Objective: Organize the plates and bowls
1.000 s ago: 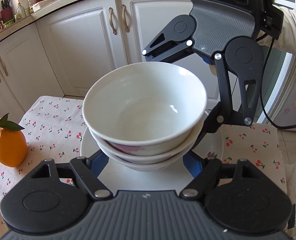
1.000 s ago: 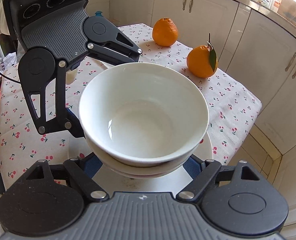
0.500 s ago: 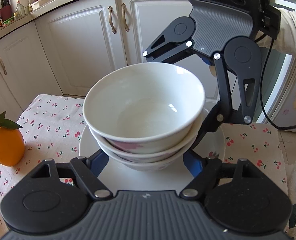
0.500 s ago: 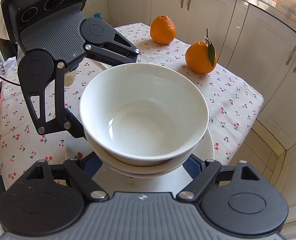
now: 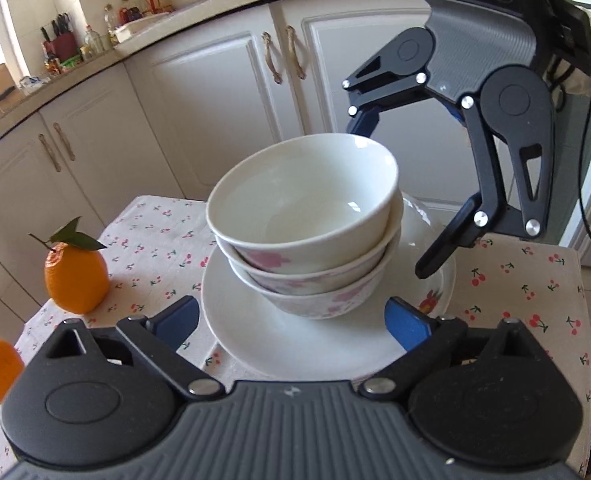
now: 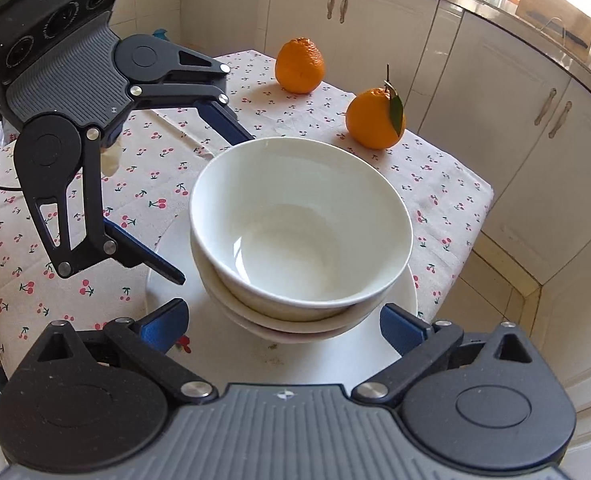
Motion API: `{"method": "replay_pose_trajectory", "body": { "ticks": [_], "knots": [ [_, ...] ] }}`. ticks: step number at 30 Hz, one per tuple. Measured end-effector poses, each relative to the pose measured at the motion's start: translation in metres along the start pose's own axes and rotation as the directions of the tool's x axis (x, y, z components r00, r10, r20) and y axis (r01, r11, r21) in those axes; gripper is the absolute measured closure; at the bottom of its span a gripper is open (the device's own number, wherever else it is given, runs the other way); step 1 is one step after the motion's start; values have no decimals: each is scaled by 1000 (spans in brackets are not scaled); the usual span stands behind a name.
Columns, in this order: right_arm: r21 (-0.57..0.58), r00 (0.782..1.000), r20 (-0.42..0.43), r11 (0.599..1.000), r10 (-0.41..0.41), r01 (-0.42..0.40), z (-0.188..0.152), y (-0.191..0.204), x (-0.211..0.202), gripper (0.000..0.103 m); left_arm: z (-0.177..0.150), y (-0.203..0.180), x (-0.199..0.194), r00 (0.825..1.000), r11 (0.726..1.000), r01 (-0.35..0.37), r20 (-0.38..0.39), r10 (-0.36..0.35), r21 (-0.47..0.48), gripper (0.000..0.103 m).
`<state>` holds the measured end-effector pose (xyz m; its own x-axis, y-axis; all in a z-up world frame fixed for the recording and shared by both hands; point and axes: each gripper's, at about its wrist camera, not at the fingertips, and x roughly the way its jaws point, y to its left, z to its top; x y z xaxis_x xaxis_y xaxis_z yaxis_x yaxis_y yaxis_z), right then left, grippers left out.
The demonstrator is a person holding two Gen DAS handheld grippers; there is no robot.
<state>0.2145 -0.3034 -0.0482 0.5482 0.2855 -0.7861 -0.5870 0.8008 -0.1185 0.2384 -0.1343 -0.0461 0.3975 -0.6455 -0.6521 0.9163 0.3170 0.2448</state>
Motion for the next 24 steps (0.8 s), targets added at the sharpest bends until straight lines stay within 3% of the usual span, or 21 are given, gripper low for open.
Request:
{"method": "replay_pose_trajectory", "body": {
  "ticks": [3,8,13,17,20,21,24],
  "knots": [
    [34,997,-10,996,-78,78,2,13,-13,0,-5,-5,-22,997,996,-62,39,64,-58,1],
    [146,985,14,975,-171,167,-3,32,-31,0,-17,-19,-42,983,968,-176,13,181,-180,1],
    [371,971,25,904,-238,212,-19,47,-36,0,-35,-34,-62,969,922,-219,41,244,-318,1],
    [537,940,-39,787,-338,305,-32,67,-36,0,-39,-48,-74,951,881,-270,34,307,-388,1],
    [622,907,-120,681,-405,387,-38,80,-37,0,-35,-61,-82,901,810,-399,-22,432,-430,1],
    [640,895,-146,650,-421,410,-39,84,-38,0,-34,-63,-86,895,786,-409,-34,445,-463,1],
    [650,859,-197,592,-473,476,-40,101,-49,0,-36,-62,-102,903,729,-377,-50,428,-571,1]
  ]
}}
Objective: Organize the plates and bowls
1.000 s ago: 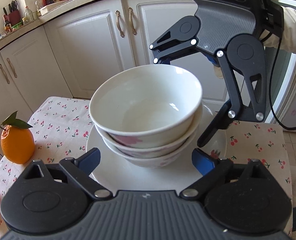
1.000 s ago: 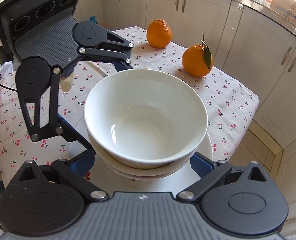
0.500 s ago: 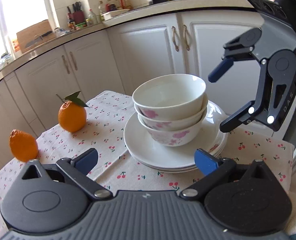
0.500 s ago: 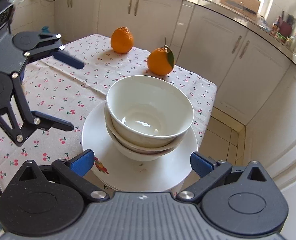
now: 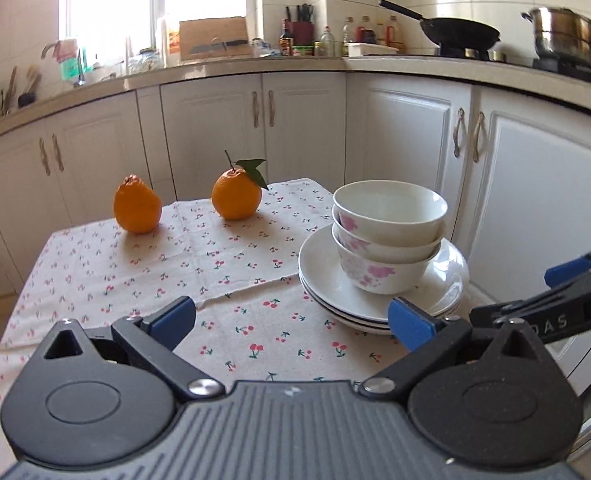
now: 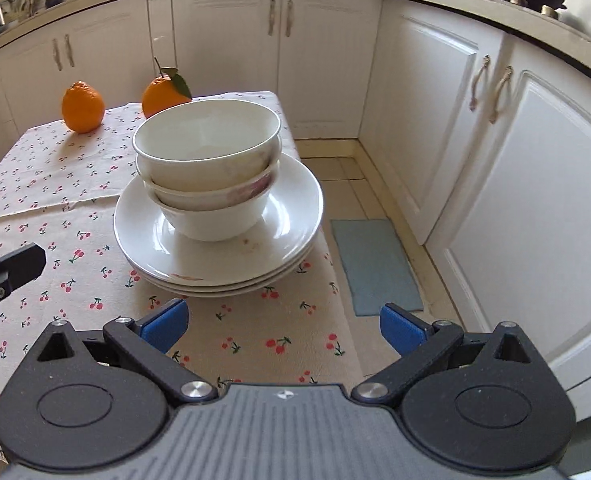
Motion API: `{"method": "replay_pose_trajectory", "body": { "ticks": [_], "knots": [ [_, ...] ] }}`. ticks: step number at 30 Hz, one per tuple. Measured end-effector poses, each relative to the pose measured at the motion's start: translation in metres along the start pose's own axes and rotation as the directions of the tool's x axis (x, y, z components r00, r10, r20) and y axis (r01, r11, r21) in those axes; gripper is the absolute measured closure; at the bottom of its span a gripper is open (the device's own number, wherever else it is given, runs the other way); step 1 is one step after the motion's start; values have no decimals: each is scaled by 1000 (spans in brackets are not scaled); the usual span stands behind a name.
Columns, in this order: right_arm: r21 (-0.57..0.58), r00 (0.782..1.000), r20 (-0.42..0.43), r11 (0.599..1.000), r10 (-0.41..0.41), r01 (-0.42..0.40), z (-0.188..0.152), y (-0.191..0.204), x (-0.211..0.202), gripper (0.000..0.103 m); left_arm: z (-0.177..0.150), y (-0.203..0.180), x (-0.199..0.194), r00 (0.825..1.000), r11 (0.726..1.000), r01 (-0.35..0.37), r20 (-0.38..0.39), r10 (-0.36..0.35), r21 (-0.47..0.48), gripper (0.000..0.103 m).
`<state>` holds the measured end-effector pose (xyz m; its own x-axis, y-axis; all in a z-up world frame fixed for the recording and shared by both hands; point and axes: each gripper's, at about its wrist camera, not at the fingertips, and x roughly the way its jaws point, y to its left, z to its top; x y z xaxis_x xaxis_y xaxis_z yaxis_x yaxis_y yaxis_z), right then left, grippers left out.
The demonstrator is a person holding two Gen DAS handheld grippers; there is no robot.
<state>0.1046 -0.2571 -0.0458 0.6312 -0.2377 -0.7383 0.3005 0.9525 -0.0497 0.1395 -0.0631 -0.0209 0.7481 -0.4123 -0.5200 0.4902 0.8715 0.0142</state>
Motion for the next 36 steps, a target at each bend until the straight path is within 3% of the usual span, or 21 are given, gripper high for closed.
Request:
{"method": "replay_pose_trajectory", "body": {
  "ticks": [2,5,11,36],
  "knots": [
    [4,999,34,999,-37,37,-2,4,-17,0,2,1,-8,1000,999,-25,-12,24,-31,1],
    [-5,995,90,999,-31,31,0,10,-40,0,6,-2,-23,997,997,-80,1,80,-17,1],
    [-32,985,171,999,-37,43,5,21,-66,0,12,-2,-45,993,994,-110,41,111,-15,1],
    [-23,982,187,999,-35,40,5,26,-72,0,12,-7,-44,994,994,-109,19,110,-29,1]
  ]
}}
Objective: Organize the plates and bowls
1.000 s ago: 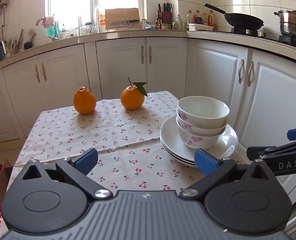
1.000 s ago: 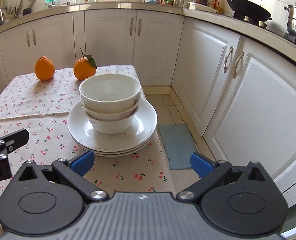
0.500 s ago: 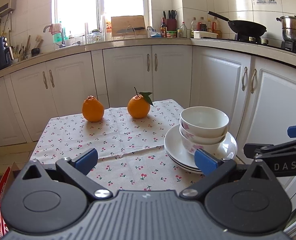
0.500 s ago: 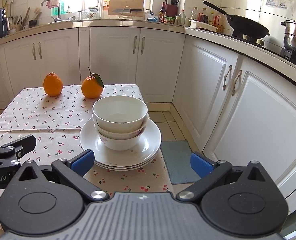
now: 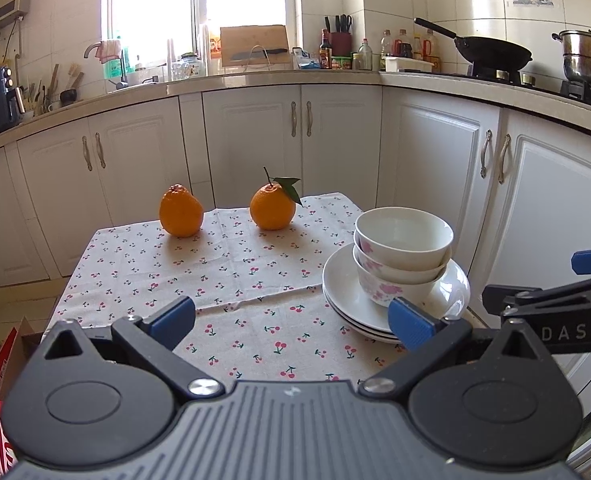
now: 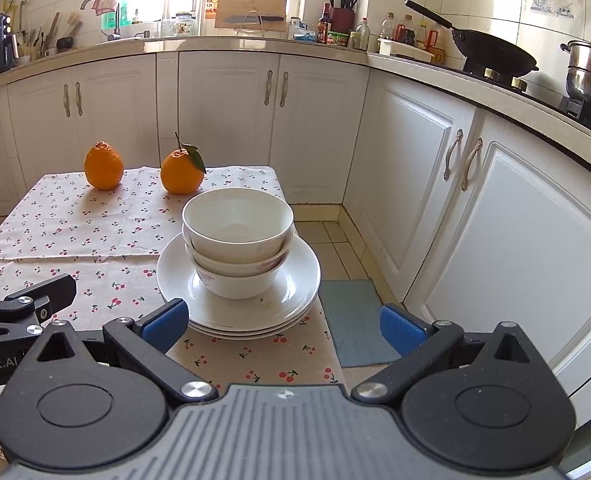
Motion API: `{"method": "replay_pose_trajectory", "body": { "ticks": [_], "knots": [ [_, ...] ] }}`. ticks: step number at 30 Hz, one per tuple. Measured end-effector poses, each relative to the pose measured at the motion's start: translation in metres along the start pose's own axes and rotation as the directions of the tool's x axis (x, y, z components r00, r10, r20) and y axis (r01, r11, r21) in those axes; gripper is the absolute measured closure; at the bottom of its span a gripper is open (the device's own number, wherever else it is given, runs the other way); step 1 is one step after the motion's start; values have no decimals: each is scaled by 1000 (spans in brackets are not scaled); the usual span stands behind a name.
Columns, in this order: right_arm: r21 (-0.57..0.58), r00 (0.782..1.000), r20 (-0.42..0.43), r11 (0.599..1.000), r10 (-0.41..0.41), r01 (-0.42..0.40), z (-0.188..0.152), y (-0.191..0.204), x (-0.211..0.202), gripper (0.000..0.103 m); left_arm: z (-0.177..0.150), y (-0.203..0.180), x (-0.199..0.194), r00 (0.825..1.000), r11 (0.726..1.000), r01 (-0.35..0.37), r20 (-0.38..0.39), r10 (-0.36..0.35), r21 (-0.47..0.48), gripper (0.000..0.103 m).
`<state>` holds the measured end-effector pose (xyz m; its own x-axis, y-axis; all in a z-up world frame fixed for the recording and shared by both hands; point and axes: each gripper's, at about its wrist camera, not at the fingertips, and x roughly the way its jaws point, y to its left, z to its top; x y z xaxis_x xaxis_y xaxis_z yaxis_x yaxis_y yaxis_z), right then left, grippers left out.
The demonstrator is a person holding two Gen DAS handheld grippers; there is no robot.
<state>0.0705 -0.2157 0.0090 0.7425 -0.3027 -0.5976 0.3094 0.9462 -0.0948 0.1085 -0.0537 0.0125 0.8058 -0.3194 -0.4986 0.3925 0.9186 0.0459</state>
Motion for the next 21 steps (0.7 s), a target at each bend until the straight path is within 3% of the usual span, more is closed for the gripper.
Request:
{"method": "replay_pose_trajectory", "body": {
  "ticks": [21],
  "knots": [
    [1,1000,-2,1000,-5,5,0,-2,1,0,2,-1,1,1000,1000,0,-8,0,-1,1]
  ]
}}
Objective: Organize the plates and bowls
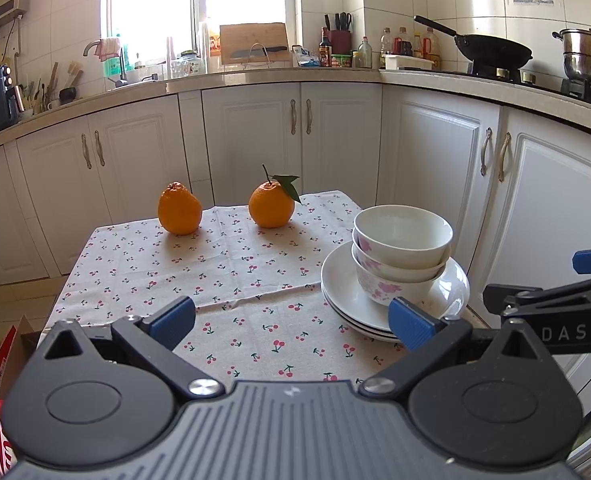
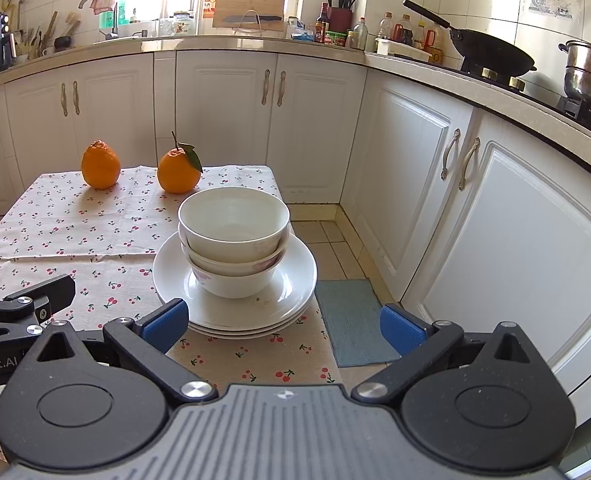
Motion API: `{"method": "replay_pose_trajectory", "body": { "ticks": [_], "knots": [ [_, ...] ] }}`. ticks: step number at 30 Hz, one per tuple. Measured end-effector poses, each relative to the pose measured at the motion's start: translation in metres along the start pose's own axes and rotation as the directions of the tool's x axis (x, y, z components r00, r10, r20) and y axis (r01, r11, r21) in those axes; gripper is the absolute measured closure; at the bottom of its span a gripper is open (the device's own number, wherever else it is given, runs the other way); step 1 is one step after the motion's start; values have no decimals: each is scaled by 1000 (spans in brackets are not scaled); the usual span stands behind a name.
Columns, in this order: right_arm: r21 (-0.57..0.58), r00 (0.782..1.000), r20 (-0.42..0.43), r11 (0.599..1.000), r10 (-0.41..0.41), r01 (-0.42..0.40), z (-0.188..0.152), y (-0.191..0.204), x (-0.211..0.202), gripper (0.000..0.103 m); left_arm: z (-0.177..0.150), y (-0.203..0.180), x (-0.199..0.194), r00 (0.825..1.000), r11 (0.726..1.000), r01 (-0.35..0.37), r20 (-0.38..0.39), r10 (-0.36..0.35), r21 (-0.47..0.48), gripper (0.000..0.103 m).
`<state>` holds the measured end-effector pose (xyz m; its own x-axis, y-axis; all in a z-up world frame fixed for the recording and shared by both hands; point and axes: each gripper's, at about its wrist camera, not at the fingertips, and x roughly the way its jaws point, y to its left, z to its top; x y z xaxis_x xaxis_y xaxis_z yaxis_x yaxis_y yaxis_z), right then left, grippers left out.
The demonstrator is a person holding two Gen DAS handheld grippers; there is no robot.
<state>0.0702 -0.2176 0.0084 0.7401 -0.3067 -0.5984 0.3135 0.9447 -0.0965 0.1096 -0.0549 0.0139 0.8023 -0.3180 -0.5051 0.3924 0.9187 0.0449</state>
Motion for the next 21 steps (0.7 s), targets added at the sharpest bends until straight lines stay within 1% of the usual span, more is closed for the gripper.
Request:
{"method": "replay_pose_trajectory", "body": {
  "ticks": [21],
  "knots": [
    [-1,1000,-1,1000,-14,14,0,1,1,0,0,-1,1,1000,1000,-4,-4,4,-3,1]
  ]
}}
